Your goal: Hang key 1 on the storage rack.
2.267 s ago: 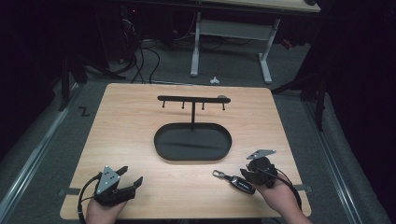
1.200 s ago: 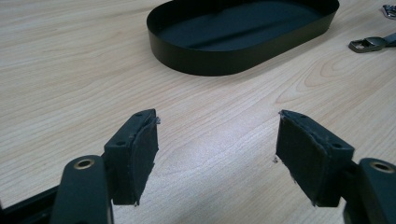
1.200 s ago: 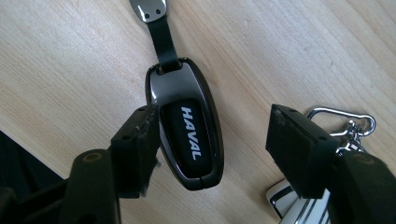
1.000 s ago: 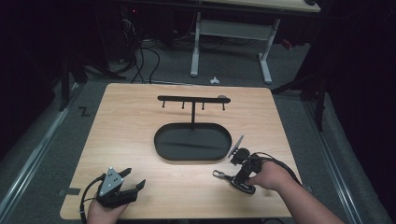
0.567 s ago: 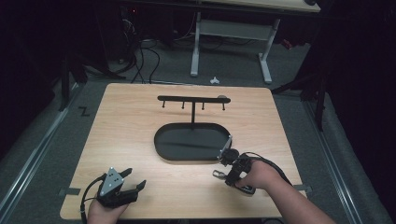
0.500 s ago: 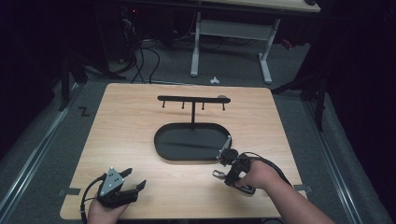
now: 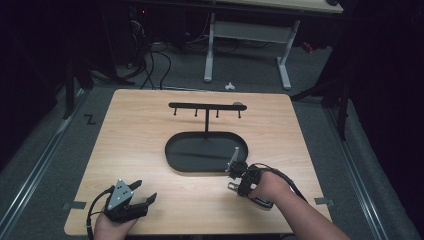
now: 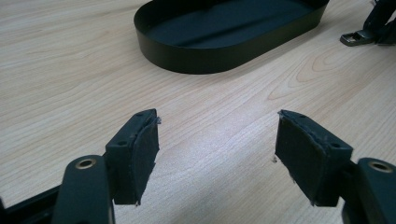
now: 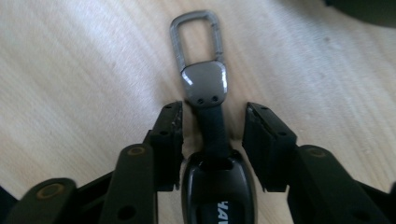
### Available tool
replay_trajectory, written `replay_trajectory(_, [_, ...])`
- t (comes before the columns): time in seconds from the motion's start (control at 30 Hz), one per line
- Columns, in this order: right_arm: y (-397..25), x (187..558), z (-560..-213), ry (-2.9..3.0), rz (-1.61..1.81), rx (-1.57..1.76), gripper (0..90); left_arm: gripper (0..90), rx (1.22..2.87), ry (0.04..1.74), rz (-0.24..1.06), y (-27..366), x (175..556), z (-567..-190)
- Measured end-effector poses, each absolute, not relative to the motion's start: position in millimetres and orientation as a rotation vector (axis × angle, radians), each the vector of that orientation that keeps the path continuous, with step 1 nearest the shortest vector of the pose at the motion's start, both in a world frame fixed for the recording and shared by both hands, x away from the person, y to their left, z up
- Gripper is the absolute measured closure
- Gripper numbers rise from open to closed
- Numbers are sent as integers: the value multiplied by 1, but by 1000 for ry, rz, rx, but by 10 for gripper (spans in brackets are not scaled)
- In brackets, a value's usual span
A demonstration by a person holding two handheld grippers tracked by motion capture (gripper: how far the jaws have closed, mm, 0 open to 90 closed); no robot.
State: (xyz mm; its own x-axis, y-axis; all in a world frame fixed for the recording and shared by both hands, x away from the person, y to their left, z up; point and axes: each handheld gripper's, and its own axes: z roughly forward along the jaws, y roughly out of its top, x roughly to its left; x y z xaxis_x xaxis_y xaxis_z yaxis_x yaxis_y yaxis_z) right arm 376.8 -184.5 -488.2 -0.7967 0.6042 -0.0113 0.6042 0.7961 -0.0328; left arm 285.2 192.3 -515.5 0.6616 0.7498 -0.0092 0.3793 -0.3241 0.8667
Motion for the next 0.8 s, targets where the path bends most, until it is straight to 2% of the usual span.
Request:
replay_trajectory(0.27, [-188, 378, -489, 2982, -50, 997, 695, 307, 1943, 886, 498, 192, 285, -516])
replay_trajectory(0.43, [-186, 375, -489, 2996, -50, 961, 789, 308, 1946, 882, 498, 191, 285, -516])
replay_trajectory(0.8, [-188, 375, -488, 2960, -27, 1064, 802, 316, 1947, 878, 500, 192, 285, -516])
